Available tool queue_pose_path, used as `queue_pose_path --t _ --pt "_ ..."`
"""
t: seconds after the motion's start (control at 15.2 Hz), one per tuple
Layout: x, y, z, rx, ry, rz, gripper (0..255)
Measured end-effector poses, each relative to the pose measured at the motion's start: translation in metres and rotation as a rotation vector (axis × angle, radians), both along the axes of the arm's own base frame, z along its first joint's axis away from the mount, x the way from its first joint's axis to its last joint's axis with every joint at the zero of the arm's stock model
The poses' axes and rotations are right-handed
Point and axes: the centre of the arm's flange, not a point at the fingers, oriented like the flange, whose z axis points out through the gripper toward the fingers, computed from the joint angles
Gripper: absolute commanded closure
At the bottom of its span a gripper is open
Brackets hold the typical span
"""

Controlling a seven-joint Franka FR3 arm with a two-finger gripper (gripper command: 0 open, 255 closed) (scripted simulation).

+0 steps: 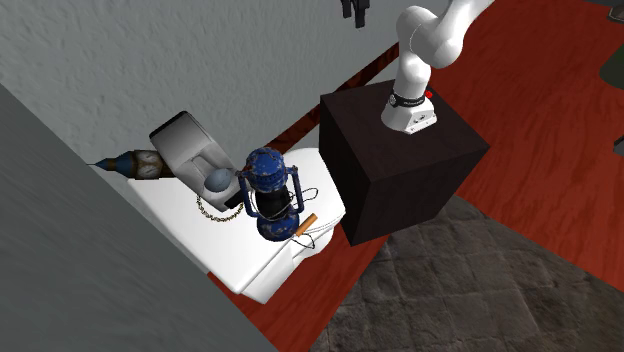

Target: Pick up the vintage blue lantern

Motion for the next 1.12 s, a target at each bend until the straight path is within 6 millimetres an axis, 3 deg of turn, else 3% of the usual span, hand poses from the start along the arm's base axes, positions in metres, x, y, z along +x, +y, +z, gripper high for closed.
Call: queue_pose_path --t 0.13,0.26,1.12 --pt "0.004 0.005 -0.001 -0.003 0.000 -0.003 0" --pt "0.016 0.022 -0.004 -0.012 0.001 -0.012 0" --pt "0.121 0.167 -0.028 -0.081 0.007 -0.087 0"
